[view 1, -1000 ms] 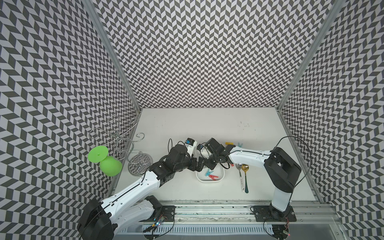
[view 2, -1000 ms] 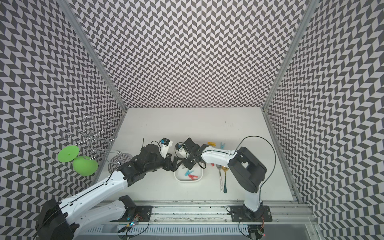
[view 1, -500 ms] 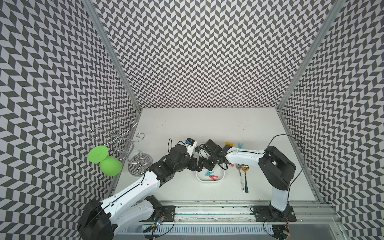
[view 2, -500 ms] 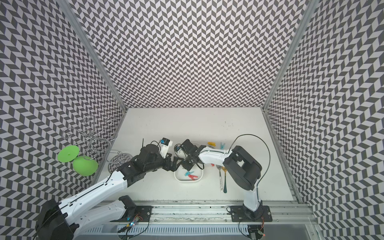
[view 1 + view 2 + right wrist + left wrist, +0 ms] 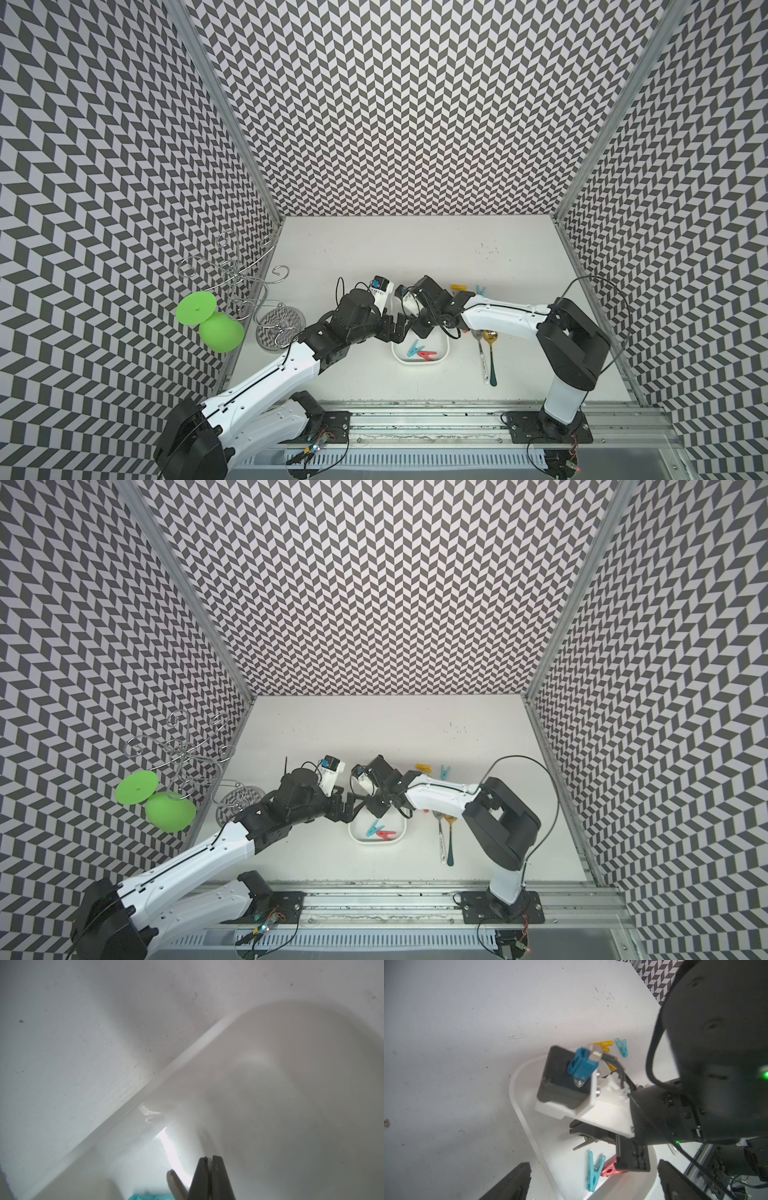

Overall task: Take the clothespins out of the storage box
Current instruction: Pick up the clothespin from the storage box, then place the clothespin at the center of the board.

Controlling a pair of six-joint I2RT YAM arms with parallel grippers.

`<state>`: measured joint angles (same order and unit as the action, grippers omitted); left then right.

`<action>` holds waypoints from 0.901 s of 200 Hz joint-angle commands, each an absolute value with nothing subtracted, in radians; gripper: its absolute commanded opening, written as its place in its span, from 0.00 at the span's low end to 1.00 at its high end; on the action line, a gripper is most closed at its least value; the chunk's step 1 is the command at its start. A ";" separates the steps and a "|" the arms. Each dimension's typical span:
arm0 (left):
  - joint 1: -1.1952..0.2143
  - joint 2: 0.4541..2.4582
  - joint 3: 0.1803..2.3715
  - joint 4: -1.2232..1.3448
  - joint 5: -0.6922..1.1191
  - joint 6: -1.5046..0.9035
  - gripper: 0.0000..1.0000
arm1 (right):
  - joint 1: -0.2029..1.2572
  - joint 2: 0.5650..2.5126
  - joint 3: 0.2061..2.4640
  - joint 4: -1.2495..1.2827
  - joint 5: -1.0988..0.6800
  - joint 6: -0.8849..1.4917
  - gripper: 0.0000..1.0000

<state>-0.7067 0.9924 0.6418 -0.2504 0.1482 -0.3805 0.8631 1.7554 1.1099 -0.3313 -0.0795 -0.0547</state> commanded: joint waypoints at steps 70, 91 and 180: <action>-0.709 0.978 0.647 -0.219 0.161 -0.382 1.00 | 0.695 1.433 0.953 -0.222 0.196 0.172 0.04; -0.709 0.979 0.648 -0.215 0.162 -0.383 1.00 | 0.598 1.401 0.912 -0.221 0.199 0.235 0.04; -0.709 0.974 0.649 -0.226 0.155 -0.382 1.00 | 0.412 1.567 0.865 -0.189 0.199 0.326 0.05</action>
